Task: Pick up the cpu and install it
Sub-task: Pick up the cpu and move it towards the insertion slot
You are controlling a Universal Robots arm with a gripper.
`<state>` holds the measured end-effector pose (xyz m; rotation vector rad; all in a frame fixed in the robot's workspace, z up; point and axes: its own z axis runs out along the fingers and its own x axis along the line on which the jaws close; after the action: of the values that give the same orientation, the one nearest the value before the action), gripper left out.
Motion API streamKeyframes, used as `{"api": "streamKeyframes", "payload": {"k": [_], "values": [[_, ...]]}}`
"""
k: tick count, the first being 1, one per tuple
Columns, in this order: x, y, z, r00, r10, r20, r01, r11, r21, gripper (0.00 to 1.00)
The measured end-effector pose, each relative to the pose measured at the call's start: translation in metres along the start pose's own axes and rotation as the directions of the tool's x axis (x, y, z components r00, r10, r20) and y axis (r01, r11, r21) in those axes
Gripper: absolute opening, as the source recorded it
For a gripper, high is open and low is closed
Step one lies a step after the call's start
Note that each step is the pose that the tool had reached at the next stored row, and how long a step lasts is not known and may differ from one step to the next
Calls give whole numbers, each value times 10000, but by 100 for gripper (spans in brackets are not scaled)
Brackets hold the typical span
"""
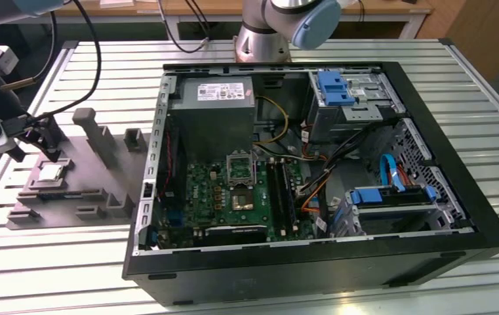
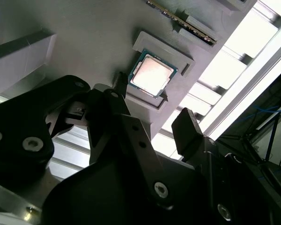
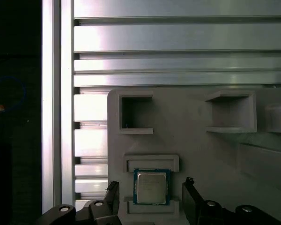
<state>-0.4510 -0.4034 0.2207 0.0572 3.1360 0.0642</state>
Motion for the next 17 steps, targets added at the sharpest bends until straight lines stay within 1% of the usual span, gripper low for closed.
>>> {"api": "streamKeyframes", "payload": {"k": [17], "values": [[0,0,12,10000,0,1,0,10000,0,65]]}}
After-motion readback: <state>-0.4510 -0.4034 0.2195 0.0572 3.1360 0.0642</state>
